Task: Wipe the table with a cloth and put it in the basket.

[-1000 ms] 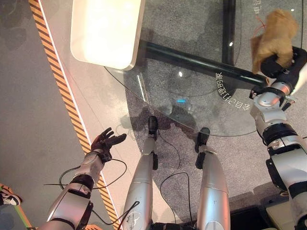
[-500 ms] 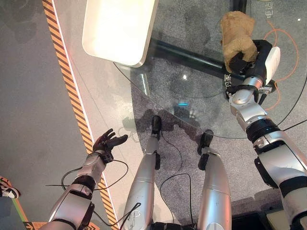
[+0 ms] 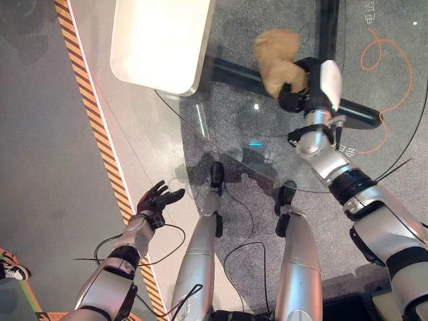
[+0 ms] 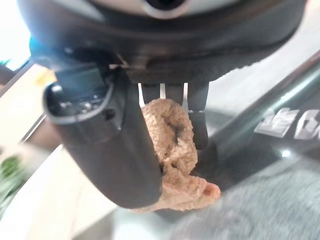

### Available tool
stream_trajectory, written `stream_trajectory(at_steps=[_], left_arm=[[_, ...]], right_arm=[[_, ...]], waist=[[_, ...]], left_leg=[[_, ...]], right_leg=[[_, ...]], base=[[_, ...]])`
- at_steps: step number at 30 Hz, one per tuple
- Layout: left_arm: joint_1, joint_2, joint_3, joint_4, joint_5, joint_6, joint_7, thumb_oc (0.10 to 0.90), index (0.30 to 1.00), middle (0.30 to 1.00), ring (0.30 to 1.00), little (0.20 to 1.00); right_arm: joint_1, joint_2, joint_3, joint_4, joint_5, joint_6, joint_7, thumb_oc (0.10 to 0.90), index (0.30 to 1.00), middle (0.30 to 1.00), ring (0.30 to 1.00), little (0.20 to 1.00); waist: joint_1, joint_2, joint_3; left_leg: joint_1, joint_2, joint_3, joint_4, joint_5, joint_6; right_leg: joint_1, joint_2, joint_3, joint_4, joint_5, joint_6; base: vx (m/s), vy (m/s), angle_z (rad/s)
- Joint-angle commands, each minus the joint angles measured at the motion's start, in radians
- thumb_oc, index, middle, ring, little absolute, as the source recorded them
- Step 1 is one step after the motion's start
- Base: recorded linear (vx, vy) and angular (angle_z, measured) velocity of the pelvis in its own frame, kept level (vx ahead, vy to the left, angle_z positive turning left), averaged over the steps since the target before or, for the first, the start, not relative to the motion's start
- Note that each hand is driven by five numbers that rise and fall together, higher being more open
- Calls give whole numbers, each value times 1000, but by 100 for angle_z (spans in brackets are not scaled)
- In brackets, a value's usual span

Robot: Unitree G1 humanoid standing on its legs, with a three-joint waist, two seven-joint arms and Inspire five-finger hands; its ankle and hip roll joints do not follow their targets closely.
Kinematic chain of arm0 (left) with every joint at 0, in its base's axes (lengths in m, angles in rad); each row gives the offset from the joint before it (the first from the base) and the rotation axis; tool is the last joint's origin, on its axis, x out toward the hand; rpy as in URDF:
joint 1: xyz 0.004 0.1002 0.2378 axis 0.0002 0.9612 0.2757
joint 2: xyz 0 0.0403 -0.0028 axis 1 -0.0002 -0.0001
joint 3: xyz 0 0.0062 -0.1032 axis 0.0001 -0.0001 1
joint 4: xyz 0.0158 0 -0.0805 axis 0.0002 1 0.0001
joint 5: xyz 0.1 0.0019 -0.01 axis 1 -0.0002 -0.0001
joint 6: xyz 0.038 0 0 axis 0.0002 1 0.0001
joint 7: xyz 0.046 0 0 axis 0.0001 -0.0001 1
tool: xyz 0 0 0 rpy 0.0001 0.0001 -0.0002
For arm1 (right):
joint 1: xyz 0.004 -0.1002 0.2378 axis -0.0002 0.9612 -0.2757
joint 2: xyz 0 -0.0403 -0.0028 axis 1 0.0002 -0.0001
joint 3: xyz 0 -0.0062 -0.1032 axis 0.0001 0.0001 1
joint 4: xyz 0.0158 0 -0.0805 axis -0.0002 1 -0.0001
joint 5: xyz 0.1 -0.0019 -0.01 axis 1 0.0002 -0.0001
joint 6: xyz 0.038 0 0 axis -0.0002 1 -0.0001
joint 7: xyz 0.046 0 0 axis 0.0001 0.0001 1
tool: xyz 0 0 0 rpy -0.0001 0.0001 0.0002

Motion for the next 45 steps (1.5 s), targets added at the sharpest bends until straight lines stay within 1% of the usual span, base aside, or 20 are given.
stream_trajectory(at_steps=[1, 5, 11, 16, 19, 21, 22, 24, 25, 26, 29, 31, 32, 36, 40, 45], left_arm=[[39, 4, 7, 36, 23, -37, 26, 800, 900, 900, 900, 900], [38, -5, 11, 39, 23, -42, 25, 800, 900, 900, 900, 900], [32, -6, 14, 33, 22, -59, 16, 800, 900, 900, 900, 900], [13, 6, 17, 27, 5, -83, -9, 800, 900, 900, 900, 900], [3, 7, 10, 0, -12, -96, -10, 800, 900, 900, 900, 900], [-4, 7, 7, -15, -36, -120, -10, 800, 900, 900, 900, 900], [-5, 7, 7, -17, -37, -121, -9, 800, 900, 900, 900, 900], [-8, 6, 13, -50, -73, -153, 13, 800, 900, 900, 900, 900], [-10, 5, 15, -58, -80, -156, 18, 800, 900, 900, 900, 900], [-16, 6, 24, -72, -101, -175, 33, 800, 900, 900, 900, 900], [-24, 1, 41, -97, -142, -204, 58, 800, 900, 900, 900, 900], [-26, 0, 49, -108, -153, -211, 65, 800, 900, 900, 900, 900], [-32, -1, 59, -122, -181, -229, 74, 800, 900, 900, 900, 900], [-38, 12, 90, -168, -244, -265, 81, 800, 900, 900, 900, 900], [-37, 22, 117, -246, -278, -317, 100, 800, 900, 900, 900, 900], [-39, 25, 138, -321, -288, -347, 126, 800, 900, 900, 900, 900]], right_arm=[[-73, -1, 41, -172, -145, -94, 32, 100, 300, 300, 300, 200], [-59, 13, 79, -230, -171, -92, 67, 100, 300, 300, 300, 200], [-31, 22, 113, -268, -206, -92, 117, 100, 300, 300, 300, 200], [-10, 23, 134, -275, -195, -102, 150, 100, 300, 300, 300, 200], [5, 23, 139, -282, -197, -91, 156, 100, 300, 300, 300, 200], [13, 25, 140, -278, -181, -87, 138, 100, 300, 300, 300, 200], [14, 25, 139, -279, -181, -86, 137, 100, 300, 300, 300, 200], [31, 30, 117, -281, -174, -81, 102, 100, 300, 300, 300, 200], [33, 31, 112, -280, -171, -80, 92, 100, 300, 300, 300, 200], [38, 32, 95, -273, -161, -76, 71, 100, 300, 300, 300, 200], [41, 28, 63, -257, -140, -64, 21, 100, 300, 300, 300, 200], [41, 24, 48, -251, -130, -63, 8, 100, 300, 300, 300, 200], [43, 21, 29, -245, -117, -57, -19, 100, 300, 300, 300, 200], [54, 6, -18, -245, -77, -57, -76, 100, 300, 300, 300, 200], [80, -14, -77, -274, -80, -63, -95, 100, 300, 300, 300, 200], [110, -27, -126, -295, -88, -77, -115, 100, 300, 300, 300, 200]], waist=[[6, 9, -21], [4, 10, -21], [1, 3, -21], [-2, -4, -21], [-3, -8, -21], [-3, -10, -21], [-3, -10, -21], [-4, -13, -21], [-4, -13, -21], [-4, -13, -21], [-4, -9, -21], [-4, -7, -21], [-4, -6, -21], [-7, -5, -21], [-10, -5, -21], [-12, -7, -21]], left_leg=[[14, -48, 40, 130, -166, 22], [19, -49, 42, 125, -161, 20], [19, -43, 43, 123, -157, 16], [18, -40, 43, 124, -155, 14], [19, -39, 42, 121, -153, 13], [20, -38, 40, 121, -154, 13], [20, -38, 40, 122, -154, 13], [20, -38, 40, 124, -155, 13], [20, -38, 39, 125, -154, 13], [20, -38, 38, 129, -156, 12], [20, -40, 36, 137, -159, 13], [20, -40, 35, 139, -161, 13], [19, -40, 37, 141, -162, 14], [17, -40, 38, 146, -166, 16], [8, -41, 34, 154, -172, 19], [-1, -40, 31, 160, -176, 22]], right_leg=[[77, 20, -37, -240, 103, 9], [80, 21, -34, -241, 102, 9], [82, 21, -32, -242, 102, 11], [84, 21, -33, -241, 103, 14], [86, 21, -34, -243, 106, 16], [87, 20, -36, -242, 107, 17], [87, 20, -36, -242, 107, 17], [88, 18, -36, -240, 108, 19], [88, 18, -36, -239, 108, 19], [88, 17, -36, -235, 107, 19], [87, 13, -35, -224, 103, 19], [86, 12, -35, -220, 101, 20], [84, 11, -35, -217, 100, 20], [78, 11, -32, -211, 99, 20], [64, 15, -23, -200, 98, 21], [53, 15, -20, -192, 95, 23]], base=[[0, 0, 0], [0, 0, 0], [0, 0, 0], [0, 0, 0], [0, 0, 0], [3, -16, 0], [0, 0, 0], [0, 0, 0], [0, 0, 0], [0, 0, 0], [0, 0, 0], [0, 0, 0], [0, 0, 0], [0, 0, 0], [0, 0, 0], [0, 0, 0]])
